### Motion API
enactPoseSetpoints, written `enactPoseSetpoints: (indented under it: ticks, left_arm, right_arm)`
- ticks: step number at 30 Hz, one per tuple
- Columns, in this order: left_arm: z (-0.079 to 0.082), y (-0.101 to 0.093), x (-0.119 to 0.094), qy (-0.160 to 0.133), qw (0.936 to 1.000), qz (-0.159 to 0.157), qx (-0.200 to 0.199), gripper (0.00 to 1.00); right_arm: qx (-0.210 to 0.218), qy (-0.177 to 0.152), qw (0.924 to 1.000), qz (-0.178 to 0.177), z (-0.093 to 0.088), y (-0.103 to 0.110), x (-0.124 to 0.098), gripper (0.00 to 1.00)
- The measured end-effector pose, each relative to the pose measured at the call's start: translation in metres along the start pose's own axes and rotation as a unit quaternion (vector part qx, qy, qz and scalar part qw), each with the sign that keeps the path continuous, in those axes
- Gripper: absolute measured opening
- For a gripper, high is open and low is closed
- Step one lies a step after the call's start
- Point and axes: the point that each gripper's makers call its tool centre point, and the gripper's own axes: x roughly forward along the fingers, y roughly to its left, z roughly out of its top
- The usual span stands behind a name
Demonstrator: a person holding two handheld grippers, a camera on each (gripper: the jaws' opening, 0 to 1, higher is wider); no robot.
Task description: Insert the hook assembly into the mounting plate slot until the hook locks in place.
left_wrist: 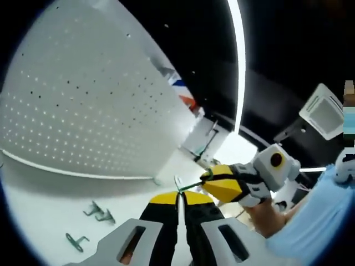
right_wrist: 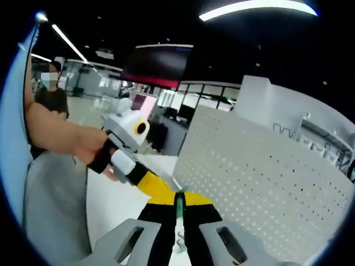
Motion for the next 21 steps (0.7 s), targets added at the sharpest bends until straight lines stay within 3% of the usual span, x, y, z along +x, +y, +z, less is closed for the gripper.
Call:
enactPoseSetpoints:
  ticks: [3, 9, 21]
  left_arm:
    - [0.005, 0.001, 0.000, -0.015, 0.9997, -0.005, -0.021, 0.04]
    - [0.006, -0.002, 0.003, -0.006, 0.9981, -0.019, -0.058, 0.12]
    - [0.005, 0.000, 0.000, 0.005, 0.9986, -0.024, -0.047, 0.04]
  right_arm:
    - [0.003, -0.008, 0.9999, 0.006, 0.004, 0.002, -0.001, 0.01]
    - [-0.024, -0.013, 0.9995, 0.015, 0.006, 0.009, 0.001, 0.01]
    - [-0.049, -0.013, 0.9984, 0.025, 0.006, 0.014, 0.002, 0.01]
